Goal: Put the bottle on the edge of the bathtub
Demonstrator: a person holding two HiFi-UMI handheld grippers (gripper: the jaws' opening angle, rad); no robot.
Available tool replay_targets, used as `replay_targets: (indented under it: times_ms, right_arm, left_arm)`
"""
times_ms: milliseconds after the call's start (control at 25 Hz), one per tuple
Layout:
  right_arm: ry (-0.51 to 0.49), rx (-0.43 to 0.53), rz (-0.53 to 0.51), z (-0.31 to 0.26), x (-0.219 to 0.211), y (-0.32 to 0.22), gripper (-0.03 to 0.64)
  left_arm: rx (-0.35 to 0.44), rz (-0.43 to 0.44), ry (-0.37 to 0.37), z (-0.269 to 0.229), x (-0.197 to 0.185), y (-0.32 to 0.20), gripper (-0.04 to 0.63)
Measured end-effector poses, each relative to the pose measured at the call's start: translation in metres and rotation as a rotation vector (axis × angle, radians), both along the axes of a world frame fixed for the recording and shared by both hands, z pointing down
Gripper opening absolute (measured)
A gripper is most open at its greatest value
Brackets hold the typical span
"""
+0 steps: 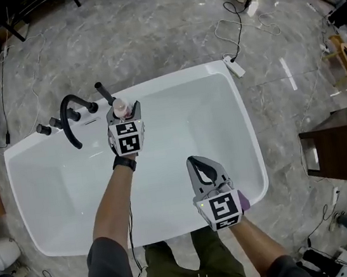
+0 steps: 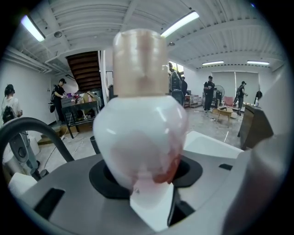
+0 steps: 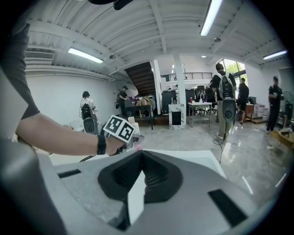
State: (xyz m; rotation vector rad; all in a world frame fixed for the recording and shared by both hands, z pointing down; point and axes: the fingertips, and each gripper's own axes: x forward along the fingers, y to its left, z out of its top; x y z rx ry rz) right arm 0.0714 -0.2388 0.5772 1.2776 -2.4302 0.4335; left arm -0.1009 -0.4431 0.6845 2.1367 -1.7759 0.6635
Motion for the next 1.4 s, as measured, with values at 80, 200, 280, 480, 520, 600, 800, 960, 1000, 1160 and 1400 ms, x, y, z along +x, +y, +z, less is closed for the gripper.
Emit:
replay_targets:
  times_ms: [80, 200, 280, 480, 520, 600, 800, 960, 1000, 1160, 1400]
  right_arm:
    - [-0.003, -0.009, 0.000, 0.007, 0.003, -0.001, 0.002]
    - [-0.001, -0.032, 0.004, 0.021, 0.011, 0.000, 0.002]
    - [0.003, -0.051, 0.007, 0.032, 0.017, 0.004, 0.002]
    - [0.015, -0.091, 0.026, 0.056, 0.040, 0.012, 0.002]
    - [0.017, -0.100, 0.030, 0.061, 0.044, 0.013, 0.002]
    - [0.021, -0.116, 0.038, 0.071, 0.052, 0.016, 0.002]
    - [0.031, -0.141, 0.054, 0.088, 0.068, 0.021, 0.002]
    - [0.033, -0.156, 0.067, 0.096, 0.081, 0.023, 0.002]
    - [0.036, -0.156, 0.070, 0.099, 0.085, 0.023, 0.002]
    - [0.040, -0.170, 0.087, 0.108, 0.095, 0.023, 0.002]
    - [0.044, -0.183, 0.095, 0.114, 0.102, 0.024, 0.002]
  left_arm:
    - [-0.006, -0.015, 0.001, 0.006, -0.006, -0.014, 0.222]
    - [0.003, -0.033, 0.005, 0.012, -0.014, -0.035, 0.222]
    - [0.003, -0.038, -0.002, 0.019, -0.018, -0.047, 0.222]
    - [-0.004, -0.075, 0.000, 0.034, -0.026, -0.071, 0.222]
    - [-0.006, -0.082, 0.001, 0.038, -0.028, -0.074, 0.222]
    - [-0.010, -0.092, 0.000, 0.046, -0.030, -0.081, 0.222]
    - [-0.014, -0.113, 0.011, 0.059, -0.033, -0.096, 0.222]
    - [-0.018, -0.140, 0.016, 0.066, -0.034, -0.106, 0.222]
    - [-0.019, -0.144, 0.016, 0.068, -0.035, -0.108, 0.222]
    - [-0.021, -0.160, 0.018, 0.075, -0.037, -0.117, 0.222]
    - [-0.006, -0.177, 0.021, 0.077, -0.039, -0.126, 0.222]
